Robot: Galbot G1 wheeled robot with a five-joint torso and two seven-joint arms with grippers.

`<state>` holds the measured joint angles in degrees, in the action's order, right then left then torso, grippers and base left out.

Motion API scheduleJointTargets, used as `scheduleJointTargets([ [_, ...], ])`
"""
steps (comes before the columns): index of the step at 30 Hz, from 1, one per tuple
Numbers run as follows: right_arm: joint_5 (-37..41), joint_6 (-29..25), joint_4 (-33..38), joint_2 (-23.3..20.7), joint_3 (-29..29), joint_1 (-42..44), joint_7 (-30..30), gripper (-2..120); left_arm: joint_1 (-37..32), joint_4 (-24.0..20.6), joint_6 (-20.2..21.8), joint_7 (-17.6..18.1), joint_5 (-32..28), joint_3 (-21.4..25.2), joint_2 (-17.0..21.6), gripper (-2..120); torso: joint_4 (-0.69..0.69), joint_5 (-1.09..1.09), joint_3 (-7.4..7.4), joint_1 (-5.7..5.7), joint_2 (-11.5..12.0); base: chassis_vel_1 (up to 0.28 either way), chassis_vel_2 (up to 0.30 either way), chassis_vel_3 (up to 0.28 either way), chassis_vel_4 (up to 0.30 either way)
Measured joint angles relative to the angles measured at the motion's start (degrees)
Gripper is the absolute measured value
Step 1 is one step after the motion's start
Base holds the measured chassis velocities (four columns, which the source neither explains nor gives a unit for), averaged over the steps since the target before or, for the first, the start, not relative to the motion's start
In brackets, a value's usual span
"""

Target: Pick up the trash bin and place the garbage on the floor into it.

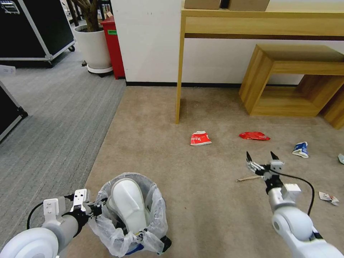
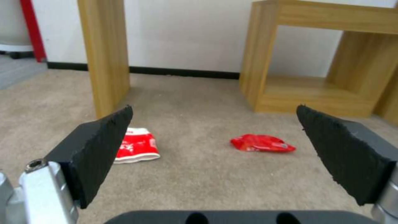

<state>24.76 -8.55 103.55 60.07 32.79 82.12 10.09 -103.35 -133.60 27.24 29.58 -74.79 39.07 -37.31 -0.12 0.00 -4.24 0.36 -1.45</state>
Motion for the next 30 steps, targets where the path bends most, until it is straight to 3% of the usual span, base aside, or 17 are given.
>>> scheduleJointTargets([
  [12, -4.30, -5.26, 0.18, 7.34, 0.38, 2.62, 0.46, 100, -0.88, 0.38, -0.09, -1.12, 4.88, -0.49, -0.80, 0, 0.00, 0.00, 0.00, 0.00, 0.00, -0.003, 0.002, 0.005, -0.003],
  [20, -9.72, -7.48, 0.02, 7.66, -3.05, 1.55, 5.65, 100, -0.99, 0.52, -0.07, -2.37, 7.21, -0.34, -1.42, 0, 0.01, -0.01, -0.02, 0.01, 0.00, -0.075, 0.054, 0.069, -0.070],
  [30, -10.72, -9.76, -1.19, 7.43, -3.98, 0.59, 3.75, 100, -1.65, 1.02, -0.33, -3.77, 10.82, -0.08, -2.35, 0, 0.00, 0.00, -0.01, 0.00, 0.00, 0.000, 0.000, 0.000, 0.000],
])
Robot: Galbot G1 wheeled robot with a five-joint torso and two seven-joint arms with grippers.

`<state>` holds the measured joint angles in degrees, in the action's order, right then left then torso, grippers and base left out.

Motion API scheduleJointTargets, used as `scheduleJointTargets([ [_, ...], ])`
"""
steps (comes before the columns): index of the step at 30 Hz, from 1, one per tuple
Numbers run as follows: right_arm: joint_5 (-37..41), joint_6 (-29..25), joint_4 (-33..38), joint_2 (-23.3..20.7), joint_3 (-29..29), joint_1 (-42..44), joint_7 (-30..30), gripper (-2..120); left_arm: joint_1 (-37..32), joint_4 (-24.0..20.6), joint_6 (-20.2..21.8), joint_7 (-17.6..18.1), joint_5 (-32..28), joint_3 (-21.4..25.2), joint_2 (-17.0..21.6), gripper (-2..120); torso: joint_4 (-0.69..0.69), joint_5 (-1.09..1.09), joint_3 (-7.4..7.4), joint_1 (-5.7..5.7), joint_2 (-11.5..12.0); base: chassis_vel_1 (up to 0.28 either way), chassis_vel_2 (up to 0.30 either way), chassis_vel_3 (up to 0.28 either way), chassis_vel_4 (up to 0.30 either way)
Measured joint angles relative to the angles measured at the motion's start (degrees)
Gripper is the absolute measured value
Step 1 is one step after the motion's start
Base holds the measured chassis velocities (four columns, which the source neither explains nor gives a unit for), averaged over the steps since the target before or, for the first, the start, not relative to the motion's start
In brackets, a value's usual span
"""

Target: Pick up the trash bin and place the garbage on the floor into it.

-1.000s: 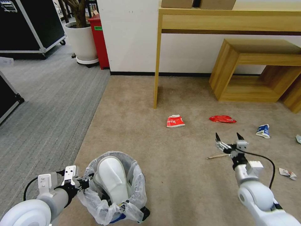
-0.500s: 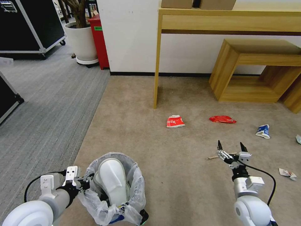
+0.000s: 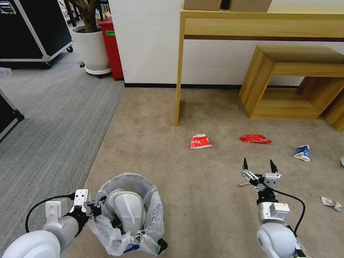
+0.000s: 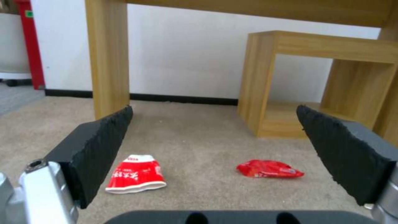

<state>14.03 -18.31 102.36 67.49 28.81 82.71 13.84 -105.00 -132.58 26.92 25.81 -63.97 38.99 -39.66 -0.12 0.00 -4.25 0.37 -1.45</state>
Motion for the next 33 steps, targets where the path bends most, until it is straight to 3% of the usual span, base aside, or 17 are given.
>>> scheduleJointTargets([
  [15, 0.46, 0.02, -0.61, -0.66, -0.56, -0.29, -0.78, 100, -1.31, -0.45, 0.07, 0.24, 0.81, 0.32, -0.95, 0, 0.00, 0.00, 0.00, 0.00, 0.00, -0.012, -0.016, -0.011, -0.011],
  [33, 0.58, -0.47, -1.42, -0.83, -0.99, -0.67, -1.36, 100, -2.35, -1.15, 0.19, 0.32, 1.17, 0.63, -1.30, 0, -0.01, 0.00, 0.00, 0.00, 0.00, -0.094, -0.087, -0.095, -0.088],
])
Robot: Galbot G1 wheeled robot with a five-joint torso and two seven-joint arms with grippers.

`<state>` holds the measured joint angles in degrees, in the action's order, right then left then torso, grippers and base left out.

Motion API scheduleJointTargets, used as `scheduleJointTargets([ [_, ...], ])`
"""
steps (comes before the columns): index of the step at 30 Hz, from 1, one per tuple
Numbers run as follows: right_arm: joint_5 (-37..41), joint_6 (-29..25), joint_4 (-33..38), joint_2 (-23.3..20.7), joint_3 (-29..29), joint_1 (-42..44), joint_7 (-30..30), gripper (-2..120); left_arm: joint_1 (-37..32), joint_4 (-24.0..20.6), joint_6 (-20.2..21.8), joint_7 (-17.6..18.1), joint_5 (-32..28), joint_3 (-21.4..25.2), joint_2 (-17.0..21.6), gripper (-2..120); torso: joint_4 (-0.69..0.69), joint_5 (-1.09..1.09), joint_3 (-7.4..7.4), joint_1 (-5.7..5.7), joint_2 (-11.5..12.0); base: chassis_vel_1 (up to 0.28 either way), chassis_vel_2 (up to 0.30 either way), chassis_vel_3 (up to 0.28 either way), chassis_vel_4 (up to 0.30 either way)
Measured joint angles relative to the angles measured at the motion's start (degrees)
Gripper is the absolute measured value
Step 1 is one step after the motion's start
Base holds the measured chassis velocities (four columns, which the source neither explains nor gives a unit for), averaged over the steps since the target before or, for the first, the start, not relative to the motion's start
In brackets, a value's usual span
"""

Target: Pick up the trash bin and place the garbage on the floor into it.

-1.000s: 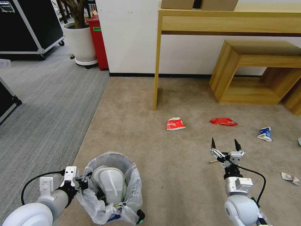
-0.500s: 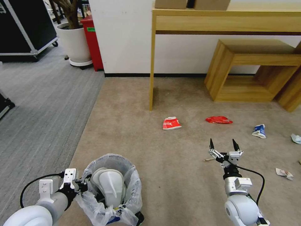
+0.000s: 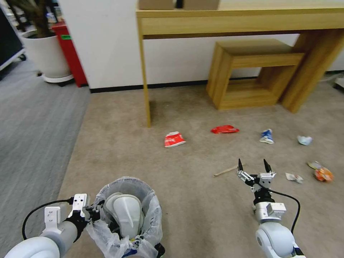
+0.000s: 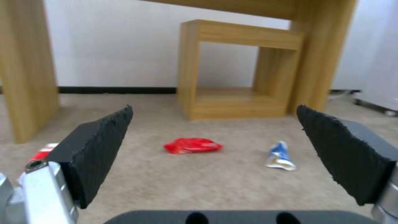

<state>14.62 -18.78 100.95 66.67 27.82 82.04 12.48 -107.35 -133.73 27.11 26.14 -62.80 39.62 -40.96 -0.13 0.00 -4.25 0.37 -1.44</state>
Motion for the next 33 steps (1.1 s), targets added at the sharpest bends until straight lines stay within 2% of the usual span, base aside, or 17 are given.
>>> scheduleJointTargets([
  [5, 0.12, -0.43, 0.00, -0.47, 0.05, 0.08, -0.04, 100, -0.25, -0.27, -0.20, 0.23, -0.44, -0.09, -0.51, 0, -0.03, 0.00, 0.00, 0.00, 0.00, -0.088, -0.098, -0.092, -0.088],
  [11, 0.50, -2.09, -0.08, -0.71, -0.27, -0.02, -0.51, 100, -0.70, -0.60, -0.53, 0.50, -0.83, -0.13, -0.85, 0, 0.02, 0.00, 0.00, 0.00, 0.00, -0.017, -0.022, -0.031, -0.012],
  [27, 0.15, -1.22, 0.30, -0.92, -0.11, 0.02, -1.75, 100, -1.65, -1.26, -0.68, 0.99, -0.78, 0.38, -1.00, 0, 0.01, 0.00, 0.00, 0.00, 0.00, 0.000, 0.000, 0.000, 0.000],
  [33, -0.67, -4.24, -1.16, -0.16, -0.62, -0.26, -2.49, 100, -1.93, -1.31, -0.66, 0.92, -0.02, 0.06, -1.43, 0, 0.01, 0.00, 0.00, 0.00, 0.00, 0.000, 0.000, 0.000, 0.000],
])
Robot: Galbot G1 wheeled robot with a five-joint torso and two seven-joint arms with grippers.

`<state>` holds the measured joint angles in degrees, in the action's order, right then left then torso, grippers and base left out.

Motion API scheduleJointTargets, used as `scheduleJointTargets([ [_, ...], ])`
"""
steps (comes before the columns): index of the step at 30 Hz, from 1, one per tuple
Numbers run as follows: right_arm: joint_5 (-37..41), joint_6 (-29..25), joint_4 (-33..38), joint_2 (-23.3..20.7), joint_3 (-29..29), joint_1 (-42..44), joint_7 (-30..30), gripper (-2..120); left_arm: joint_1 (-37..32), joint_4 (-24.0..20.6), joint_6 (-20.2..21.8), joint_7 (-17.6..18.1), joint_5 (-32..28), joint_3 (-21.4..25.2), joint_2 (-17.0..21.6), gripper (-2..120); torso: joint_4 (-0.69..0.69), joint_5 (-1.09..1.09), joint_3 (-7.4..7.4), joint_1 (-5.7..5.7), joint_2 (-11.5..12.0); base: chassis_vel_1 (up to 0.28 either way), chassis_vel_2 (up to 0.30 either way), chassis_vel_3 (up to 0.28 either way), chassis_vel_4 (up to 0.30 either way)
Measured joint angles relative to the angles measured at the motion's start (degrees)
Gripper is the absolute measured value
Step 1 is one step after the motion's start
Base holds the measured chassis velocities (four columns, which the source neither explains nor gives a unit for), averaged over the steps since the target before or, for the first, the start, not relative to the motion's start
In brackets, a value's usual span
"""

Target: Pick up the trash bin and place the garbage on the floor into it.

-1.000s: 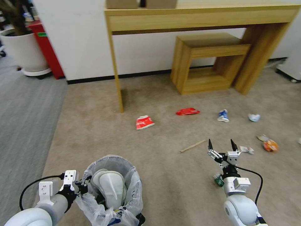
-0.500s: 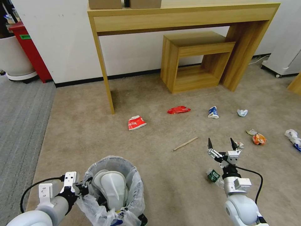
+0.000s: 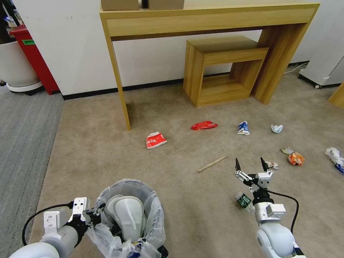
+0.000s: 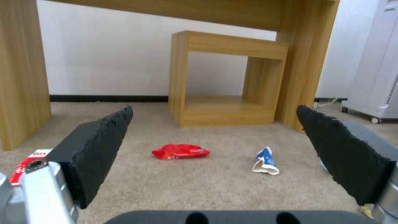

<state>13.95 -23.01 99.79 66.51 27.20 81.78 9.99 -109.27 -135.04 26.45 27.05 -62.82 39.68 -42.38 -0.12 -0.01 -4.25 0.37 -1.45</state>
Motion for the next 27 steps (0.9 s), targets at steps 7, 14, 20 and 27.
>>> scheduleJointTargets([
  [7, 1.40, 0.13, -0.36, 0.01, 0.54, -0.36, -1.54, 100, 0.14, 0.32, 0.23, 0.08, 0.03, -0.20, 0.19, 0, 0.00, 0.01, 0.00, 0.00, 0.00, 0.000, 0.000, 0.000, 0.000],
  [14, 1.36, 0.40, -0.85, 0.07, 0.11, -0.92, -1.62, 100, 0.53, 0.80, 0.30, 0.08, 0.22, -0.55, 0.22, 0, 0.00, 0.00, 0.00, 0.00, 0.00, 0.000, 0.000, 0.000, 0.000],
  [20, 0.35, -1.99, -2.61, 0.09, -0.68, -1.99, -1.85, 100, 0.90, 1.38, 0.30, 0.17, 0.38, -0.74, 0.67, 0, 0.00, 0.00, 0.00, 0.00, 0.00, -0.050, 0.041, 0.041, -0.047],
  [27, 0.02, -2.79, -3.43, 0.38, -1.03, -2.74, -2.18, 100, 1.13, 1.90, 0.24, 0.28, 0.48, -1.23, 0.73, 0, 0.00, 0.00, -0.01, 0.01, 0.00, -0.031, 0.027, 0.033, -0.027],
])
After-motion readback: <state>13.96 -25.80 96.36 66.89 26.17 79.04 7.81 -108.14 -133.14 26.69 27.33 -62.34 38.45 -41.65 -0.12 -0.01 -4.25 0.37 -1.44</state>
